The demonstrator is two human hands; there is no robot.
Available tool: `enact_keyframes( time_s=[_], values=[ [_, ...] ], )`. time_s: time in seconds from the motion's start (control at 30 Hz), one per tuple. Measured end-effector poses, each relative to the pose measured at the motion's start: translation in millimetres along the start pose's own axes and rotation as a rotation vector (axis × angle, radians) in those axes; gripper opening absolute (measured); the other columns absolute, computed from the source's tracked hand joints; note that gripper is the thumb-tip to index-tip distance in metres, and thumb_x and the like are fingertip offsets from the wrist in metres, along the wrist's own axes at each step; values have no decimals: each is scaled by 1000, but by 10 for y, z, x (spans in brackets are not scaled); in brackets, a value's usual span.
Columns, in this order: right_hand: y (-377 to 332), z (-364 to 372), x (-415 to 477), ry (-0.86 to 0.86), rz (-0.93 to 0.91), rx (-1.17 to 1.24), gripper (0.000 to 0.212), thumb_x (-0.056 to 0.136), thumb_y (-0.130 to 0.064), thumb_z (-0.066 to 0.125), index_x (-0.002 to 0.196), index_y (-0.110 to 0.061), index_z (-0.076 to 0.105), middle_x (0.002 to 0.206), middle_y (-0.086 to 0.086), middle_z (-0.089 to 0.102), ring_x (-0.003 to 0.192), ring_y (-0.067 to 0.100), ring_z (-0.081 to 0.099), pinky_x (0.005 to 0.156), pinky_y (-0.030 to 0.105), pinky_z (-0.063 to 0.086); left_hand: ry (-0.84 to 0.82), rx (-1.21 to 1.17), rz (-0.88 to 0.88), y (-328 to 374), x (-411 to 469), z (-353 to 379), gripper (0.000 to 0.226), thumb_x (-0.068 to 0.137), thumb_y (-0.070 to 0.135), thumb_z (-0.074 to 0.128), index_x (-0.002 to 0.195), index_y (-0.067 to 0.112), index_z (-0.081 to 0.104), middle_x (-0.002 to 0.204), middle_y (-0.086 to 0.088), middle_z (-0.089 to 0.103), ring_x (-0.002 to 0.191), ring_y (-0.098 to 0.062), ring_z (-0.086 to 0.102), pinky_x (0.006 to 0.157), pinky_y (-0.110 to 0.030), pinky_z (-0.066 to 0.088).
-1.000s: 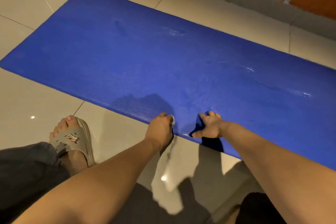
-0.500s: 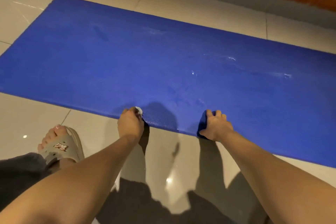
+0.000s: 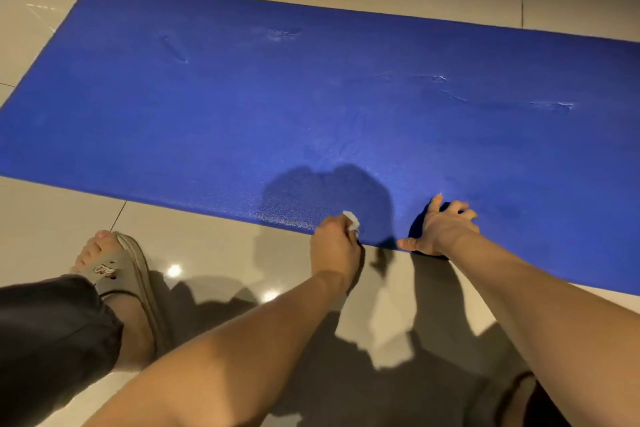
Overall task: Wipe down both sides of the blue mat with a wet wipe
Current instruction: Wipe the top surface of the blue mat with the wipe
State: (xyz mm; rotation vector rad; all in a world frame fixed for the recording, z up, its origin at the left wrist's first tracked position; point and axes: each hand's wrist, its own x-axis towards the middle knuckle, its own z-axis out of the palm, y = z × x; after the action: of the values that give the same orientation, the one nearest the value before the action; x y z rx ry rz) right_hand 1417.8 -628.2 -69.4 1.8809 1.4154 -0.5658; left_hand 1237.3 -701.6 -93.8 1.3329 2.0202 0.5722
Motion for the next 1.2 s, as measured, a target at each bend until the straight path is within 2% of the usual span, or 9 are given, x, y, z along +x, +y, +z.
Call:
enact_keyframes(
  time_s=[0.2, 0.53, 0.67, 0.77, 0.87, 0.9, 0.97, 1.07, 1.2],
  values=[
    [-5, -36, -27, 30, -29, 2, 148, 61, -88, 67, 158, -11, -15, 159, 26, 10, 145, 53, 16, 107, 54, 42, -46, -34, -16, 172, -167, 189, 11, 93, 14, 56, 91, 15, 68, 100, -6, 67, 92, -27, 62, 78, -31, 43],
    [-87, -76, -33, 64, -56, -59, 145, 66, -89, 61, 157, 4, -3, 155, 37, 20, 140, 55, 30, 101, 47, 45, 266, 50, -341, -402, 397, -632, 18, 94, 15, 54, 79, 10, 62, 77, -7, 64, 79, -35, 60, 62, -31, 33],
    [-32, -102, -104, 126, -84, -98, 143, 66, -90, 59, 157, 4, 2, 152, 36, 27, 136, 54, 37, 102, 43, 45, 208, 124, -184, -151, 237, -268, 20, 96, 20, 55, 89, 12, 72, 87, -10, 70, 83, -34, 64, 68, -35, 45],
    [48, -97, -113, 138, -107, -107, 139, 67, -90, 59, 156, 4, 8, 148, 31, 35, 134, 48, 42, 107, 44, 44, 60, 131, -38, 158, 104, 74, 19, 94, 16, 55, 87, 11, 72, 92, -12, 67, 84, -34, 62, 71, -40, 47],
    [128, -184, -49, 183, -179, -21, 100, 70, -79, 69, 138, -10, 47, 117, 10, 54, 109, 30, 57, 82, 36, 49, -99, 239, 132, 401, 42, 188, 18, 92, 9, 53, 91, 11, 72, 95, -11, 61, 83, -35, 60, 65, -35, 38],
    [135, -247, -41, 226, -198, 1, 86, 73, -73, 72, 131, -13, 51, 109, 7, 55, 99, 27, 58, 76, 34, 46, -115, 268, 164, 416, 72, 157, 18, 92, 9, 54, 93, 13, 71, 95, -10, 60, 83, -35, 60, 65, -34, 37],
    [99, -362, 26, 321, -223, -40, 96, 76, -69, 73, 143, -11, 37, 125, 11, 54, 107, 30, 58, 83, 38, 44, -96, 316, 185, 342, 166, 23, 19, 90, 8, 55, 97, 18, 70, 97, -8, 59, 82, -34, 60, 65, -33, 35],
    [-17, -465, 190, 340, -233, -93, 136, 64, -79, 74, 158, -13, 0, 159, 22, 19, 142, 41, 29, 107, 52, 35, 13, 350, 81, 107, 342, -304, 22, 88, 6, 52, 95, 19, 69, 95, -9, 59, 81, -36, 61, 65, -34, 38],
    [-70, -531, 351, 203, -206, -47, 148, 54, -81, 78, 159, -25, -11, 163, 20, 3, 146, 43, 18, 112, 53, 34, 206, 249, -150, -303, 582, -636, 13, 90, 12, 52, 87, 14, 64, 93, -14, 67, 85, -38, 61, 67, -36, 40]
  ],
)
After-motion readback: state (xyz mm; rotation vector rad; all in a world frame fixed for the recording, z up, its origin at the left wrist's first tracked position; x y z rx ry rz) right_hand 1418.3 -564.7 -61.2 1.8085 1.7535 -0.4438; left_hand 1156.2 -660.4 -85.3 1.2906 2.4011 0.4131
